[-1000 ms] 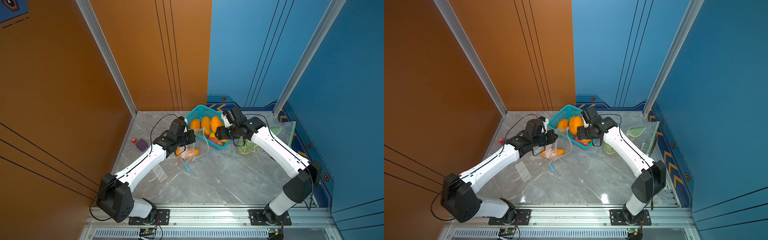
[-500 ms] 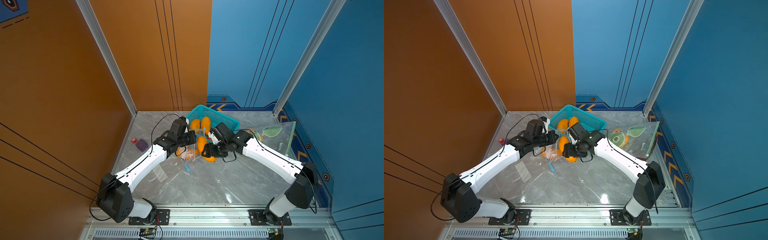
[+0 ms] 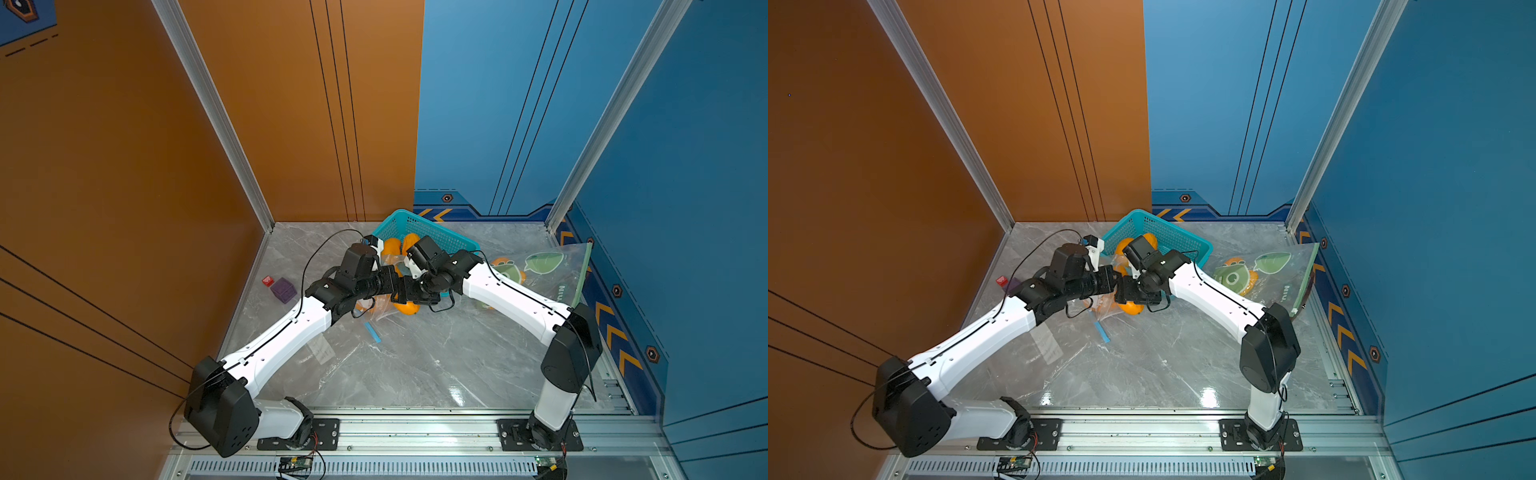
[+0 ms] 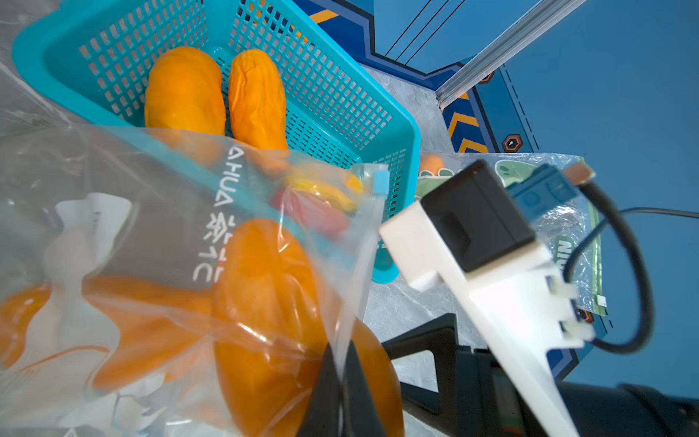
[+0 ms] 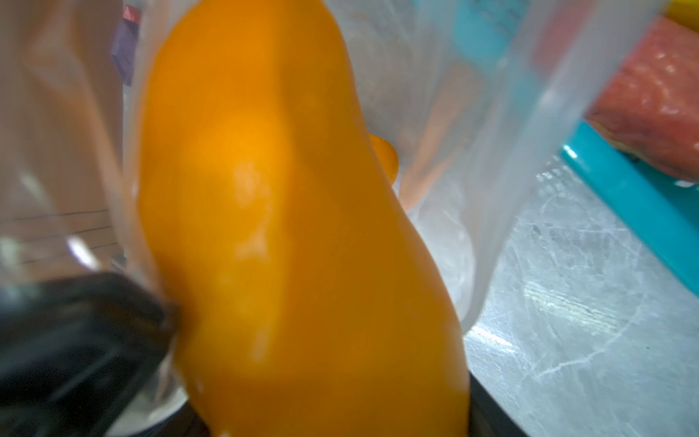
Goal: Place the mango in a zip-top bag and seal the zipper
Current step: Place the mango in the zipper food storage bag.
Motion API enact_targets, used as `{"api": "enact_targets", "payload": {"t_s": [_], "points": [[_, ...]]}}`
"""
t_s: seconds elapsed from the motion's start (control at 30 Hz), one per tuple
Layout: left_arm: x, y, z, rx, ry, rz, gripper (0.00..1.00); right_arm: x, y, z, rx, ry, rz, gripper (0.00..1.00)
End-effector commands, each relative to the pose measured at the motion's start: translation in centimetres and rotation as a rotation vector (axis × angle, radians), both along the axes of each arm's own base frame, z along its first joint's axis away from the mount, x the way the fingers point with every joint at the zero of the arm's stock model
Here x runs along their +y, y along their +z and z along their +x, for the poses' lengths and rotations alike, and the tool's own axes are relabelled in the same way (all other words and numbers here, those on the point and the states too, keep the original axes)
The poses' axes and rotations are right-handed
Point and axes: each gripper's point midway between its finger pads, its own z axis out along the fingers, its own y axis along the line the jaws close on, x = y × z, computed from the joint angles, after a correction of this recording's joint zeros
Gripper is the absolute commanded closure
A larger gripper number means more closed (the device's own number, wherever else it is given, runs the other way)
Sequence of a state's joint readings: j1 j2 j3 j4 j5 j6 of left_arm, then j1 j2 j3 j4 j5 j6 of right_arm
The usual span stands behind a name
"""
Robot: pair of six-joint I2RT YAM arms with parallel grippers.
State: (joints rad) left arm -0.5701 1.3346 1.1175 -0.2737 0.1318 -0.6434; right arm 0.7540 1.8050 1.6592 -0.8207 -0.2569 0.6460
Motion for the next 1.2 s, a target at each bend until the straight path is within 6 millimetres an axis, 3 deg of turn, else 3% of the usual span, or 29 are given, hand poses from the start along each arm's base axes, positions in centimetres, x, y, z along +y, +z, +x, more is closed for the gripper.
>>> {"api": "enact_targets", "payload": {"t_s": [0.0,0.2,0.27,0.4,0.53,0.57,0.7,0.83,1.0,1.17], "points": [[-0.2,-0.6,-0.8,0.016,-0.024,0.005,1.00,-0.7,2.3,2.2,-0.073,-0.063,0.023,0.72],[-0.7,-0.1,-1.4,0.032,-0.047,-0.034,1.00,-1.4,2.5,3.3,-0.088,-0.101,0.018,0.71],[-0.8,0.1,-1.7,0.039,-0.051,-0.049,1.00,-2.3,2.6,4.6,-0.094,-0.141,0.030,0.69],[-1.0,0.8,-1.9,0.040,-0.060,-0.075,1.00,-1.2,2.3,5.1,-0.092,-0.150,0.062,0.66],[-1.3,1.7,-1.8,0.038,-0.057,-0.102,1.00,-0.8,1.9,5.7,-0.113,-0.175,0.051,0.54],[-1.3,1.9,-1.7,0.033,-0.054,-0.101,1.00,0.2,1.8,4.9,-0.119,-0.153,0.048,0.46],[-0.7,2.2,-1.0,0.028,-0.024,-0.106,1.00,-0.3,1.7,4.7,-0.133,-0.160,0.022,0.17],[0.3,2.3,0.0,0.030,0.020,-0.111,1.00,-1.4,2.0,4.1,-0.148,-0.159,-0.005,0.08],[1.8,2.0,1.4,0.034,0.075,-0.105,1.00,-2.7,3.7,3.3,-0.182,-0.131,-0.021,0.06],[3.2,1.4,2.3,0.044,0.123,-0.097,1.00,-4.5,6.7,2.5,-0.246,-0.094,-0.023,0.08]]}}
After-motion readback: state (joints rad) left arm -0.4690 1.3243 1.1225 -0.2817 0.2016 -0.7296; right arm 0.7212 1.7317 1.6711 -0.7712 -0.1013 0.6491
